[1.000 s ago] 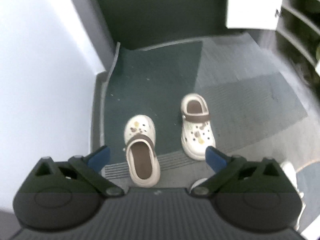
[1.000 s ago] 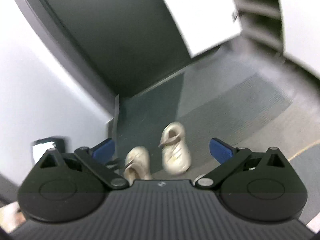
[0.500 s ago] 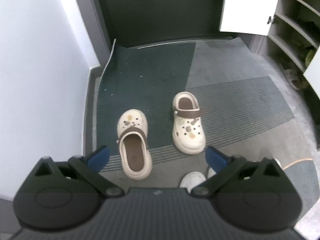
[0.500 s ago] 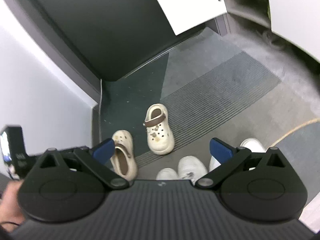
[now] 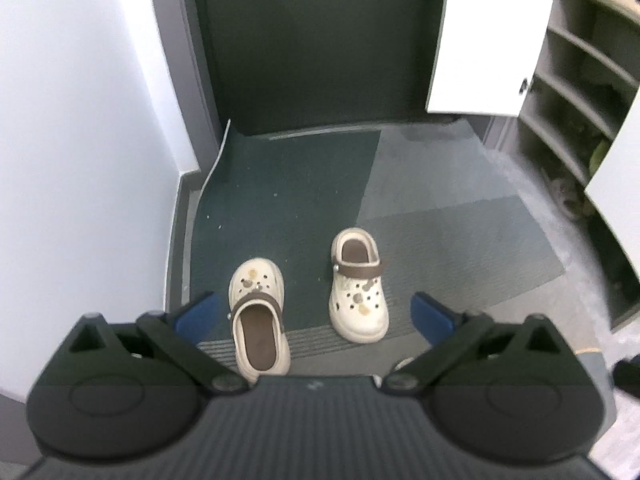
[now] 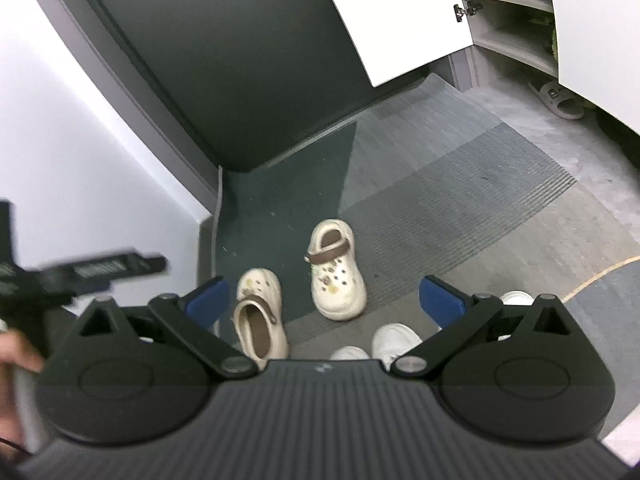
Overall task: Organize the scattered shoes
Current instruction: 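Move the right tool down toward the cream clog with charms, then grasp the cream clog by its brown heel strap with the right tool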
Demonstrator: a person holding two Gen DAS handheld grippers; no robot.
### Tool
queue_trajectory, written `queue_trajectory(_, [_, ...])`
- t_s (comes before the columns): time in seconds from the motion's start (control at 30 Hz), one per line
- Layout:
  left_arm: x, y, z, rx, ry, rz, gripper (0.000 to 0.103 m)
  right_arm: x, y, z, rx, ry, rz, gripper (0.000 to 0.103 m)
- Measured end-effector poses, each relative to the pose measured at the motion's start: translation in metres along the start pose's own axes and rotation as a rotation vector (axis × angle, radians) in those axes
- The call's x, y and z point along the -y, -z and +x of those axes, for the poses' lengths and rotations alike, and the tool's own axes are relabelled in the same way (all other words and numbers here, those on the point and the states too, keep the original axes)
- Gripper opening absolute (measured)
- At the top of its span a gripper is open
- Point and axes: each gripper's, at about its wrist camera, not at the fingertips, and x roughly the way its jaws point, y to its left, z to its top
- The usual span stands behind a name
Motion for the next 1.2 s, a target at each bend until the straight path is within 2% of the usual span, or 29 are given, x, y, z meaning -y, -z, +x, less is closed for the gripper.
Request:
queue_trajectory(0.27, [-0.034,-0.009,-0.029,0.005,0.024,-0.092,0.103,-0.009,0.010,0.016,-0.091,0.018,-0.058,0.103])
queue_trajectory(0.37, [-0.034,-0.003,-0.038,0.015,0.012,-0.102,0.103,-0.014,0.012,0.023,-0.106,0.012,-0.084,0.103])
queue_trajectory(0.43, [-0.029,0.004,-0.050,0.018,-0.007,-0.096,0.103,-0.017,0.014,0.037,-0.144,0.028,-0.117,0.103])
queue_trajectory(0.47, [-0.028,0.008,-0.056,0.021,0.007,-0.102,0.103,-0.019,0.015,0.045,-0.168,0.036,-0.131,0.103])
queue_trajectory(0.57, [-0.023,0.020,-0.073,0.013,0.030,-0.125,0.103,-0.024,0.014,0.083,-0.240,0.022,-0.180,0.103])
queue_trajectory(0.63, [-0.018,0.029,-0.086,-0.006,0.073,-0.144,0.103,-0.030,0.016,0.104,-0.273,0.038,-0.248,0.103])
queue_trajectory(0.73, [-0.006,0.040,-0.102,0.017,0.115,-0.106,0.103,-0.047,0.021,0.158,-0.332,0.091,-0.435,0.103])
queue_trajectory(0.8, [0.006,0.044,-0.106,0.029,0.117,-0.058,0.103,-0.057,0.025,0.191,-0.372,0.110,-0.497,0.103])
queue_trajectory(0.87, [0.021,0.048,-0.106,0.036,0.118,0.011,0.103,-0.068,0.029,0.228,-0.403,0.079,-0.518,0.103])
queue_trajectory(1.0, [0.039,0.051,-0.097,0.004,0.136,0.070,0.103,-0.084,0.036,0.285,-0.389,-0.005,-0.599,0.103])
queue_trajectory(1.07, [0.046,0.048,-0.091,-0.006,0.167,0.074,0.103,-0.086,0.040,0.307,-0.403,0.009,-0.643,0.103])
queue_trajectory(1.2, [0.051,0.031,-0.064,-0.012,0.138,0.072,0.103,-0.099,0.038,0.365,-0.399,0.085,-0.740,0.101])
